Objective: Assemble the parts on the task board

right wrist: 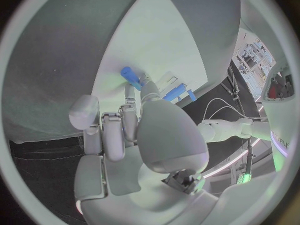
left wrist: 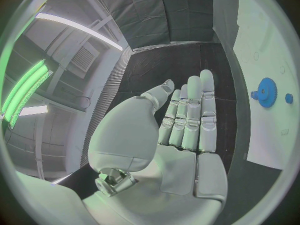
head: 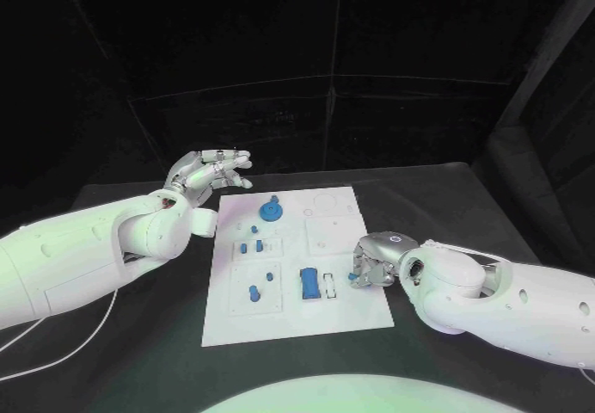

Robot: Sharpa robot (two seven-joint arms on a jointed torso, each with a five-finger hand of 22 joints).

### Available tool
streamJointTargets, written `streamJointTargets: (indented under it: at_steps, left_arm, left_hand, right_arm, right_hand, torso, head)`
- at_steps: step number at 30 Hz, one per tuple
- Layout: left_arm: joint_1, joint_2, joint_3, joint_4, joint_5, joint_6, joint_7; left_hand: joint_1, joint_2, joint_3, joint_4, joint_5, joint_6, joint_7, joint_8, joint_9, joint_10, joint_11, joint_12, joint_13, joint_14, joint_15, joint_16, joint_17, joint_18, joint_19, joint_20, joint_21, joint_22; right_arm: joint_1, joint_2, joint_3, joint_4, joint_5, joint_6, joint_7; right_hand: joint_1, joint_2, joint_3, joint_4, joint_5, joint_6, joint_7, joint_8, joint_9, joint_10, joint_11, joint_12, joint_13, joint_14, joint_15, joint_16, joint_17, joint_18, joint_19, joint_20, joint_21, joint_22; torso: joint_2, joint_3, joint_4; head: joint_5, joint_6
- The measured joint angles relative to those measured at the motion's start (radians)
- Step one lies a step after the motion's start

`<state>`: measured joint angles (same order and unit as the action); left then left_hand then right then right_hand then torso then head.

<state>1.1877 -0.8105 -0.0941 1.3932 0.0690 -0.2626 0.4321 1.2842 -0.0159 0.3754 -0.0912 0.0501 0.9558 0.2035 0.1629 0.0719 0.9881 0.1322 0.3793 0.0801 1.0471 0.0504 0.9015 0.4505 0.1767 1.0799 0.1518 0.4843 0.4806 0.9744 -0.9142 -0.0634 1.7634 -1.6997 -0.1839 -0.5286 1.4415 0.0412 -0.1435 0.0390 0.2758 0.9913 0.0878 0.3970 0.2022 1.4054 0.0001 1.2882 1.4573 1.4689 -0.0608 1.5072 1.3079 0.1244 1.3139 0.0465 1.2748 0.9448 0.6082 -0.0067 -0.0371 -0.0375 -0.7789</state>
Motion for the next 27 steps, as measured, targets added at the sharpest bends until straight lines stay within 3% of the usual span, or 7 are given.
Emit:
streamJointTargets:
  at_steps: [3,8,10,12,15,20,27]
  left_arm:
    - [0.000,-0.001,0.000,0.000,-0.001,0.000,-0.001]
    - [0.000,-0.002,0.000,0.001,-0.003,0.000,-0.002]
    - [0.000,-0.002,0.000,0.001,-0.004,0.001,-0.003]
    - [0.000,-0.002,0.000,0.001,-0.005,0.001,-0.003]
    - [0.000,-0.001,0.000,0.000,-0.006,0.002,-0.004]
    - [0.000,0.000,0.000,0.000,-0.007,0.003,-0.005]
    - [0.000,0.000,0.000,0.001,-0.009,0.004,-0.006]
  left_hand:
    - [0.000,0.000,0.000,0.000,0.000,0.000,0.000,0.000,0.000,0.000,0.000,0.000,0.000,0.000,0.000,0.000,0.000,0.000,0.000,0.000,0.000,0.000]
    - [0.000,0.000,0.000,0.000,0.000,0.000,0.000,0.000,0.000,0.000,0.000,0.000,0.000,0.000,0.000,0.000,0.000,0.000,0.000,0.000,0.000,0.000]
    - [0.000,0.000,0.000,0.000,0.000,0.000,0.000,0.000,0.000,0.000,0.000,0.000,0.000,0.000,0.000,0.000,0.000,0.000,0.000,0.000,0.000,0.000]
    - [0.000,0.000,0.000,0.000,0.000,-0.003,0.003,0.000,0.000,0.000,0.000,0.000,0.000,0.000,0.000,0.000,-0.001,0.000,0.000,0.000,0.000,0.000]
    - [0.000,0.000,0.000,0.000,0.000,-0.004,0.003,0.000,0.000,0.000,0.000,0.000,0.000,0.000,0.000,0.000,-0.001,0.000,0.000,0.000,0.000,0.000]
    - [0.000,0.000,0.000,0.000,0.000,-0.003,0.003,0.000,0.000,0.000,0.000,0.000,-0.001,0.000,0.000,0.000,-0.001,0.000,0.000,0.000,0.000,0.000]
    - [0.000,0.000,0.000,0.000,0.000,-0.003,0.003,0.000,0.000,0.000,0.000,0.000,-0.001,0.000,0.000,0.000,-0.001,0.000,0.000,0.000,0.000,0.001]
  right_arm:
    - [0.001,0.000,0.000,0.002,-0.007,0.009,0.001]
    - [0.000,-0.009,0.000,0.012,0.004,0.002,0.001]
    - [-0.002,-0.020,-0.002,0.018,0.035,-0.023,0.005]
    - [-0.005,-0.028,-0.004,0.022,0.073,-0.052,0.012]
    - [-0.009,-0.040,-0.008,0.026,0.144,-0.101,0.023]
    - [-0.013,-0.045,-0.012,0.040,0.250,-0.167,0.045]
    - [-0.013,-0.042,-0.011,0.055,0.344,-0.238,0.079]
  right_hand:
    - [0.001,-0.001,0.032,0.019,0.007,0.015,-0.003,-0.009,-0.003,0.000,0.000,-0.005,0.004,0.000,0.000,0.000,0.000,0.000,0.000,0.000,0.000,0.001]
    - [-0.021,0.017,0.168,0.007,0.009,0.028,-0.004,-0.029,-0.012,0.000,0.000,-0.012,-0.006,-0.002,-0.002,0.000,0.000,0.000,0.000,0.000,0.000,0.012]
    - [-0.048,-0.008,0.235,0.007,0.036,0.029,-0.004,-0.042,-0.013,0.000,0.000,-0.017,-0.060,-0.004,-0.004,0.000,0.000,0.000,0.000,0.000,0.001,0.017]
    - [-0.143,-0.077,0.448,-0.010,0.041,0.037,0.004,-0.058,-0.013,-0.002,-0.002,-0.031,-0.166,-0.002,-0.010,0.000,0.000,0.000,0.004,-0.004,0.008,0.024]
    - [-0.204,-0.105,0.573,-0.054,0.019,0.039,0.006,-0.063,-0.013,-0.002,-0.002,-0.025,-0.169,-0.002,-0.010,0.000,0.000,0.000,0.004,-0.004,0.010,0.026]
    - [-0.236,-0.121,0.625,-0.075,0.003,0.040,0.007,-0.056,-0.013,0.005,-0.003,-0.019,-0.166,-0.002,-0.010,0.000,0.000,0.000,0.004,-0.004,0.010,0.027]
    - [-0.242,-0.126,0.644,-0.093,-0.003,0.040,0.007,-0.052,-0.013,0.008,-0.004,-0.014,-0.161,-0.002,-0.009,0.000,0.000,0.000,0.004,-0.004,0.010,0.030]
  torso:
    - [0.000,0.0000,0.0000]
    - [0.000,0.0006,-0.0002]
    - [0.000,0.0009,-0.0007]
    - [0.000,0.0010,-0.0008]
    - [-0.001,0.0009,-0.0009]
    - [0.000,0.0008,-0.0001]
    - [0.000,0.0005,0.0005]
  head:
    - [0.001,-0.001]
    - [0.003,-0.001]
    - [0.003,-0.001]
    - [0.003,-0.001]
    - [0.003,-0.002]
    - [0.004,-0.002]
    - [0.012,-0.008]
